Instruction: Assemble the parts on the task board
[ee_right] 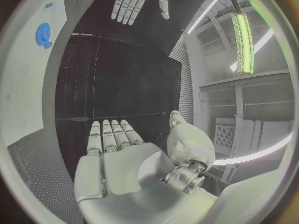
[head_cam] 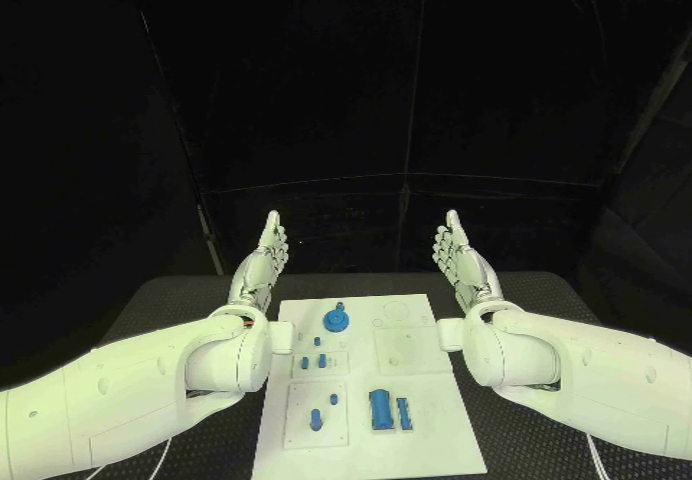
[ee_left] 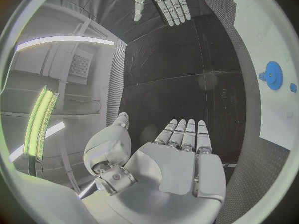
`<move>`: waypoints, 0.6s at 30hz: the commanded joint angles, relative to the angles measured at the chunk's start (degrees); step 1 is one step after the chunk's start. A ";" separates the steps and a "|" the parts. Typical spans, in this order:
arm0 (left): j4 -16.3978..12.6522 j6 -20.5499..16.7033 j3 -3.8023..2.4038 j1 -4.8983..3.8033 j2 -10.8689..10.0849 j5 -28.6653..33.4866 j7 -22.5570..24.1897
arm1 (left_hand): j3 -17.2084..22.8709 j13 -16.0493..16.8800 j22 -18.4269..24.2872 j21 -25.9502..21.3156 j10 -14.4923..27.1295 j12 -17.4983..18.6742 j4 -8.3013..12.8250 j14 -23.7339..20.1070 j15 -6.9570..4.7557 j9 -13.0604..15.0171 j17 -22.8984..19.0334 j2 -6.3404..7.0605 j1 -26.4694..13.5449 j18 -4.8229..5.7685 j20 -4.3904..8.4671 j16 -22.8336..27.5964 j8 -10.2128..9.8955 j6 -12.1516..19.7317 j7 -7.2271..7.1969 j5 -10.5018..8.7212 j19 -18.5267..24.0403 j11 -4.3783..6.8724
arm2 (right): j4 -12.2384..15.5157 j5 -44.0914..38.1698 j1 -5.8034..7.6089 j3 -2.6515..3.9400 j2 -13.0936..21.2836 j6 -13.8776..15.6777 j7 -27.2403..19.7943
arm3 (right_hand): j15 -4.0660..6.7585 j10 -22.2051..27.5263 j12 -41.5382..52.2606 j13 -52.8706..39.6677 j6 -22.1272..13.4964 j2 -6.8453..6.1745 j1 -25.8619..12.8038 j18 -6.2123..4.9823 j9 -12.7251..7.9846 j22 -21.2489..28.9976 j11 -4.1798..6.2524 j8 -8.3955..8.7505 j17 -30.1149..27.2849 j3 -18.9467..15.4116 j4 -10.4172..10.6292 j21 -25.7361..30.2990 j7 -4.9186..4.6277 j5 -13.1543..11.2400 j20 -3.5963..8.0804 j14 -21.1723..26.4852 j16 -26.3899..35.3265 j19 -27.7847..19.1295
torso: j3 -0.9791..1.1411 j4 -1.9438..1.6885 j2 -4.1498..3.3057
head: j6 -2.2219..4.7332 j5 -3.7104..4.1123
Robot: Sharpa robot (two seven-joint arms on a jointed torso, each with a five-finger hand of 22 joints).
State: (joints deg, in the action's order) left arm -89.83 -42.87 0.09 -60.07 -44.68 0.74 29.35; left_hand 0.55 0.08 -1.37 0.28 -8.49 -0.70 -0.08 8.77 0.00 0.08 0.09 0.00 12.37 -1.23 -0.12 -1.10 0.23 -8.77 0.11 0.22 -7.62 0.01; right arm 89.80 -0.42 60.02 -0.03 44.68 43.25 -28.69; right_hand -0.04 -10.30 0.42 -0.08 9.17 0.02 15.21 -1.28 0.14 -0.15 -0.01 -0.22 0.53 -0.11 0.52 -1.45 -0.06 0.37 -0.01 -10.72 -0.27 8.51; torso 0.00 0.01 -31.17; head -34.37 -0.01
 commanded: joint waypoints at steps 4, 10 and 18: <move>-0.13 -1.25 -0.09 -0.09 -0.01 -0.74 0.45 | -0.55 -0.08 1.37 -0.28 3.28 0.70 0.08 -3.47 0.00 -0.08 -0.09 0.00 -4.89 1.23 0.12 1.10 -0.23 3.42 -0.11 -0.22 2.94 -0.01 | 0.16 0.42 0.14 0.03 0.01 0.87 -1.11 | 0.04 4.09 -0.42 0.08 -3.60 -0.02 -6.04 1.28 -0.14 0.15 0.01 0.22 -0.53 0.11 -0.52 1.45 0.06 -0.37 0.01 4.29 0.27 -3.34 | 0.00 -0.01 -0.01 | -0.01 0.01; -0.13 -1.25 -0.09 -0.09 -0.01 -0.74 0.45 | -0.55 -0.08 1.37 -0.28 8.49 0.70 0.08 -8.77 0.00 -0.08 -0.09 0.00 -7.68 1.23 0.12 1.10 -0.23 8.77 -0.11 -0.22 7.62 -0.01 | 0.16 0.42 0.14 0.03 0.01 0.87 -1.11 | 0.04 5.27 -0.42 0.08 -4.72 -0.02 -8.02 1.28 -0.14 0.15 0.01 0.22 -0.53 0.11 -0.52 1.45 0.06 -0.37 0.01 5.59 0.27 -4.34 | 0.00 -0.01 -0.01 | -0.01 0.01; -0.13 -1.25 -0.09 -0.09 -0.01 -0.74 0.45 | -0.55 -0.08 1.37 -0.28 8.49 0.70 0.08 -8.77 0.00 -0.08 -0.09 0.00 -12.37 1.23 0.12 1.10 -0.23 8.77 -0.11 -0.22 7.62 -0.01 | 0.16 0.42 0.14 0.03 0.01 0.87 -1.11 | 0.04 10.30 -0.42 0.08 -9.17 -0.02 -15.21 1.28 -0.14 0.15 0.01 0.22 -0.53 0.11 -0.52 1.45 0.06 -0.37 0.01 10.72 0.27 -8.51 | 0.00 -0.01 -0.01 | -0.01 0.01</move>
State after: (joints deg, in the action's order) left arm -89.85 -43.81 0.09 -60.07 -44.69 0.69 29.34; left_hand 0.33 0.08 -0.05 0.28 -0.30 -0.19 0.01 0.22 0.00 0.06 0.05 -0.02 0.42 -0.33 0.01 -0.39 0.23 -0.31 0.00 0.22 -0.30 0.00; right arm 89.82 0.10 60.02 -0.03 44.68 43.77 -28.96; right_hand 0.01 -0.66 0.21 -0.08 0.29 0.01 2.70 -0.39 0.08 -0.09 0.00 -0.23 0.06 0.05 0.37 -0.38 0.03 0.37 0.01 -0.57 -0.28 0.30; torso 0.01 0.01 -31.18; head -34.37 -0.02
